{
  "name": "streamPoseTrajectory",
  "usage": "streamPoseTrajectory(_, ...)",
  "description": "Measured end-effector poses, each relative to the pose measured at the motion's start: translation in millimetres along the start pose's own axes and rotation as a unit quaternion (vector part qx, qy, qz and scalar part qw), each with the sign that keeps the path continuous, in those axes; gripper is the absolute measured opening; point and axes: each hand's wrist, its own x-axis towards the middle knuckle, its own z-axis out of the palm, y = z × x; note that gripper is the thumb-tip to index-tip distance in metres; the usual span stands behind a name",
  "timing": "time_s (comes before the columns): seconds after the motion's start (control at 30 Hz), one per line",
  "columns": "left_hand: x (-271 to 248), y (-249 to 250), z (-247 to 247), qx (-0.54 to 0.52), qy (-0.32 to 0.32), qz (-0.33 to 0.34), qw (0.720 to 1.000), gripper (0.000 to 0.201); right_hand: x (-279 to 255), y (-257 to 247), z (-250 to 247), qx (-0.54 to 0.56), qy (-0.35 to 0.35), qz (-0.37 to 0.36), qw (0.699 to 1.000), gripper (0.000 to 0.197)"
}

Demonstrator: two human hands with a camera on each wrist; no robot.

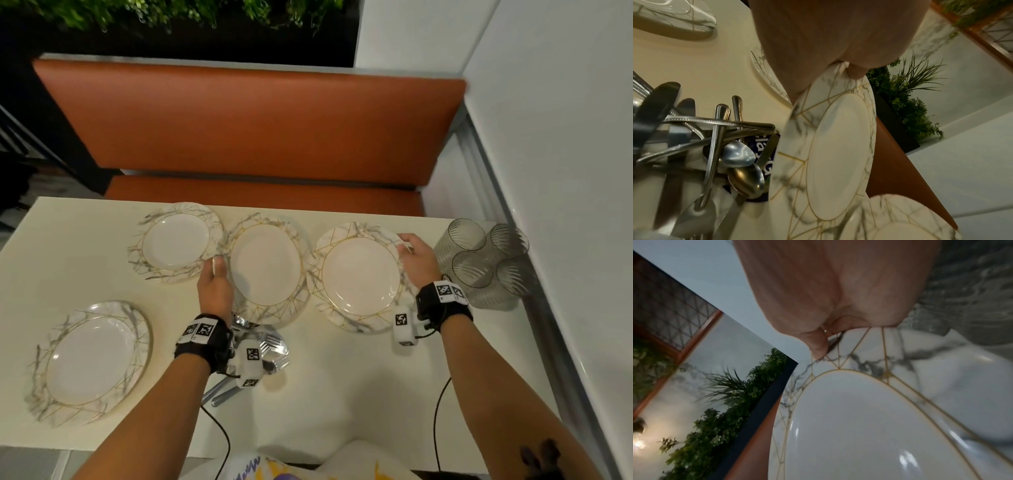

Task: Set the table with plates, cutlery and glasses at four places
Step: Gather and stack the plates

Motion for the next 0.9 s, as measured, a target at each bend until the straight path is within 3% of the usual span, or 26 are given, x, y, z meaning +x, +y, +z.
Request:
streamPoseTrajectory(0.2,-5,1,2,-0.027,-0.042,-0.059,0.997,0.022,-6,-17,38,0.065,-0.014,0.049,0.997,0.030)
streamPoseTrajectory(0.33,11,3,-12,-0.047,-0.028,-0.128,0.990,0.046,-20,-28,82,0.046,-0.031,0.080,0.995,0.034)
streamPoseTrajectory(0.53,49,2,-54,-0.070,-0.013,-0.167,0.983,0.049,-45,-57,166,0.017,-0.044,0.119,0.992,0.037)
streamPoseTrajectory(0.67,80,8,-95,-0.062,-0.003,-0.184,0.981,0.052,-57,-94,225,-0.003,-0.053,0.117,0.992,0.042)
streamPoseTrajectory(0.8,114,3,-145,-0.080,-0.002,-0.176,0.981,0.071,-67,-134,287,-0.018,-0.057,0.102,0.993,0.043)
streamPoseTrajectory(0.9,136,7,-182,-0.050,0.001,-0.138,0.989,0.062,-71,-159,334,-0.017,-0.074,0.078,0.994,0.044)
